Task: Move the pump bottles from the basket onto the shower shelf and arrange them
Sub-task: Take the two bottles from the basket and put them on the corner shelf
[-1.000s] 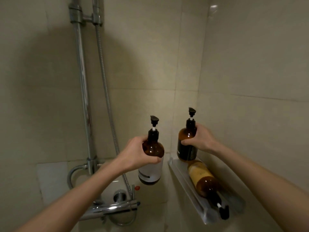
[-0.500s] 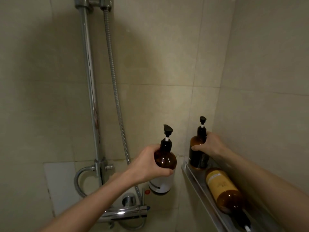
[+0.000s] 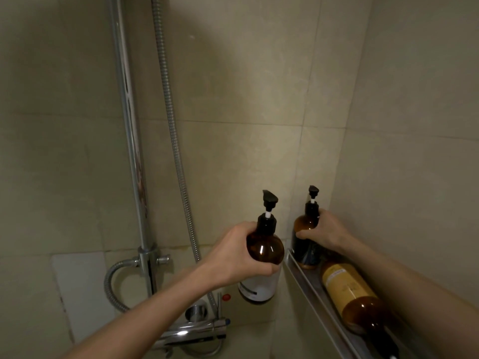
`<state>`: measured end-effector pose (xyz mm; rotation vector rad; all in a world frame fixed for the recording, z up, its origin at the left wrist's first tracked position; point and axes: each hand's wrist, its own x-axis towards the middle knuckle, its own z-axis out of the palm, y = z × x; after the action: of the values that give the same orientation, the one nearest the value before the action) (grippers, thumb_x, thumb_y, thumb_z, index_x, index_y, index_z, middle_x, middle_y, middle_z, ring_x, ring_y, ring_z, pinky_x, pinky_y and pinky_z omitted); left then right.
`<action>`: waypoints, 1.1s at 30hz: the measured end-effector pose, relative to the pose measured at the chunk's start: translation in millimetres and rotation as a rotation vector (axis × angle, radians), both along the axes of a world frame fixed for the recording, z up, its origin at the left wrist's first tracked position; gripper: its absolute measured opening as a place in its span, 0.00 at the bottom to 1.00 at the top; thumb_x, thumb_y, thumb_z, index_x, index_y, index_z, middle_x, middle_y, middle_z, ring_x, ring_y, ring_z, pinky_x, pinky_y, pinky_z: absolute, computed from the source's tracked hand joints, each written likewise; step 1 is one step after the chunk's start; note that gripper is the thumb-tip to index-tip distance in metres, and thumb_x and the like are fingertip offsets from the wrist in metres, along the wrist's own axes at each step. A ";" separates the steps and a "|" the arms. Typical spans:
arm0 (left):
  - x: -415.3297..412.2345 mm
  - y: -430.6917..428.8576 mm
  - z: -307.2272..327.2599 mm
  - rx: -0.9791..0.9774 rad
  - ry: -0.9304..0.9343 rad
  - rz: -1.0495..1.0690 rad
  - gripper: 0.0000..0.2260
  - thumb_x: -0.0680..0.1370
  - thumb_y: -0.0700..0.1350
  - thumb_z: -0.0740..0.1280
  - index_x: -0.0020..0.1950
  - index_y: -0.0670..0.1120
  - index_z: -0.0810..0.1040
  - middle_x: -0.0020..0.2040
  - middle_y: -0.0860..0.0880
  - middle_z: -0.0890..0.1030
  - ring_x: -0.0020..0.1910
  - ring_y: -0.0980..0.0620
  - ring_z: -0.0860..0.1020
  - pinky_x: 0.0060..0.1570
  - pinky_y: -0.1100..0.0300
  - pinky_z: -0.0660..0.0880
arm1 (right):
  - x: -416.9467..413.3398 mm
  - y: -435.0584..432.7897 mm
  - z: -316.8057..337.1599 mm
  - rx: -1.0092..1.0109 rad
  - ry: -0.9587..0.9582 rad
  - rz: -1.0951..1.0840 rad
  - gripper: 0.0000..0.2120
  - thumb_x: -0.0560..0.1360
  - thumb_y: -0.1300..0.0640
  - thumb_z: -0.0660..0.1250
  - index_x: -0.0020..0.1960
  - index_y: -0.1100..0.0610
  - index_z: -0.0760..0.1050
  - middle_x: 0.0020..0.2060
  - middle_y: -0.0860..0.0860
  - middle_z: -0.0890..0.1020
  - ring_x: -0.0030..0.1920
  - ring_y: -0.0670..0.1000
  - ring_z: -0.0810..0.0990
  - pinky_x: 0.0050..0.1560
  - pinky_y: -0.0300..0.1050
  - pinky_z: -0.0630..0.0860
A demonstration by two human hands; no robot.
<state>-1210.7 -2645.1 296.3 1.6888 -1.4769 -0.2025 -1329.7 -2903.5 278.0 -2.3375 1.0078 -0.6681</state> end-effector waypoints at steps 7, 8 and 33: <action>0.5 -5.3 -4.6 0.010 0.014 -0.022 0.25 0.60 0.57 0.76 0.54 0.57 0.75 0.48 0.57 0.80 0.47 0.62 0.78 0.48 0.62 0.79 | 0.3 -5.2 -8.1 0.055 -0.067 -0.029 0.32 0.61 0.47 0.77 0.60 0.55 0.70 0.51 0.53 0.78 0.48 0.51 0.77 0.45 0.45 0.74; -0.1 -6.1 -4.9 0.012 0.016 -0.029 0.24 0.60 0.56 0.76 0.54 0.56 0.75 0.48 0.57 0.80 0.47 0.62 0.79 0.49 0.61 0.79 | -0.7 -4.4 -8.4 0.075 -0.076 -0.019 0.32 0.62 0.47 0.77 0.61 0.55 0.69 0.53 0.53 0.78 0.49 0.51 0.76 0.48 0.45 0.74; -47.7 -68.8 -6.4 -0.044 -0.024 -0.295 0.24 0.58 0.55 0.77 0.52 0.56 0.75 0.45 0.58 0.79 0.45 0.63 0.77 0.39 0.67 0.74 | -194.2 180.7 -45.2 -0.313 0.275 -0.190 0.29 0.71 0.36 0.61 0.67 0.47 0.63 0.59 0.48 0.73 0.50 0.45 0.73 0.49 0.38 0.72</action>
<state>-1258.4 -2713.9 289.9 1.4380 -1.7326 -0.3064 -1523.9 -2722.8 232.8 -2.6824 1.3436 -0.6230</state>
